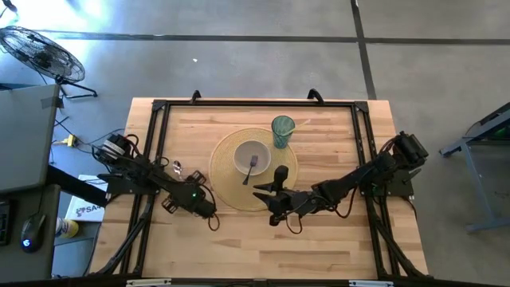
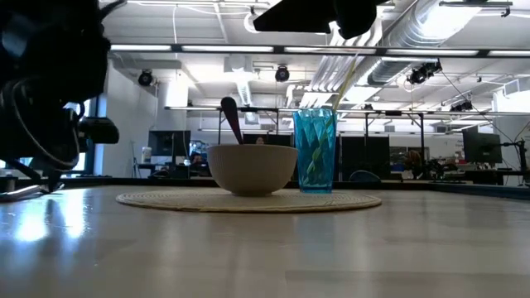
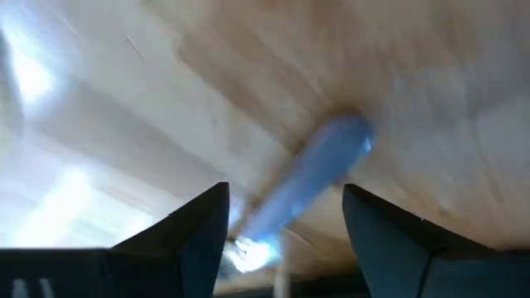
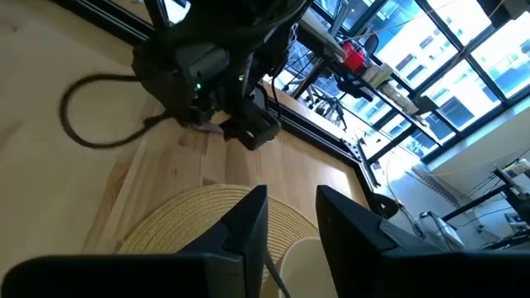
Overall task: Pick & Place Utensil
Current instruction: Place the purple spoon into the white bowl
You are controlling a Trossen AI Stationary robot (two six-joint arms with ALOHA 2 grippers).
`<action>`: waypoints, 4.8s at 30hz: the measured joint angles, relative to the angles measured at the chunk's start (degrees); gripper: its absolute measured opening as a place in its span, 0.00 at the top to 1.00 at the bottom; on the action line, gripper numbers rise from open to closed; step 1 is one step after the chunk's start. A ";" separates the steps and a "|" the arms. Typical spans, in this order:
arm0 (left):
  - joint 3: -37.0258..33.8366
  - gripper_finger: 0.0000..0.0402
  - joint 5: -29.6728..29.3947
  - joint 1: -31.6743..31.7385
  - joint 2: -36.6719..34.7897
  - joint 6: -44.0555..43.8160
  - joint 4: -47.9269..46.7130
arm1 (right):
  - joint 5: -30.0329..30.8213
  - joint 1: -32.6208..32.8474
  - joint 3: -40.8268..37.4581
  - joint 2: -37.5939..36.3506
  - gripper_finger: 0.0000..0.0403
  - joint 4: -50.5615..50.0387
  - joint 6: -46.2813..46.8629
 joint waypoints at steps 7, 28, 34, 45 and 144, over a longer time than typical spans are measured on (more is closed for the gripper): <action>-1.41 0.58 1.98 2.30 -0.23 6.89 2.77 | -0.03 0.00 0.00 0.00 0.75 -0.41 1.04; 0.08 0.85 1.38 3.98 -0.24 6.79 5.18 | 3.77 3.69 0.04 -1.86 0.75 -1.81 1.35; 5.33 0.85 3.30 3.98 -0.69 3.43 8.19 | 8.18 5.76 0.04 -4.33 0.75 -2.86 -0.23; 13.04 0.87 5.15 3.96 -7.83 -2.09 6.54 | 20.23 12.65 0.04 -8.64 0.75 -15.54 7.60; 5.49 0.87 24.09 37.34 -13.13 4.77 62.90 | 17.18 19.39 0.04 -12.61 0.75 -30.01 29.73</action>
